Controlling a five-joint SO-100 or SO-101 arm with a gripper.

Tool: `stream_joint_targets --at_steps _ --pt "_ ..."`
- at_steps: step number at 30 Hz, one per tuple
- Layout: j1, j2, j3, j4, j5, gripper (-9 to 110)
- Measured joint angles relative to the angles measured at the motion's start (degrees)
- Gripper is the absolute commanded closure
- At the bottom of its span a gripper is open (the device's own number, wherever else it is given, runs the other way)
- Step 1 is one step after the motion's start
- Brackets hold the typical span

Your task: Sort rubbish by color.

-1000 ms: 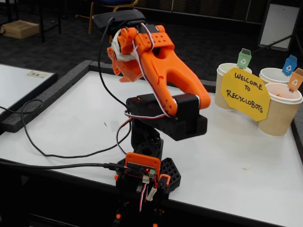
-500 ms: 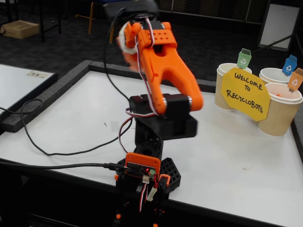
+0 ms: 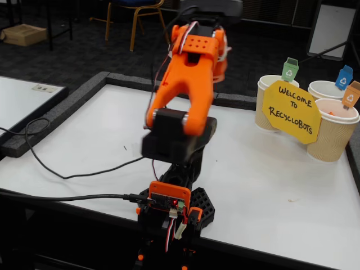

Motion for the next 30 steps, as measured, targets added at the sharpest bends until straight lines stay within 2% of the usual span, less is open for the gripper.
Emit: stream_joint_targets --at_steps 15,21,30 --pt "27.25 0.0 6.77 -5.54 0.0 101" --pt "31.38 0.0 8.35 -5.8 0.0 101" --pt "31.99 0.0 8.79 -6.77 0.0 101"
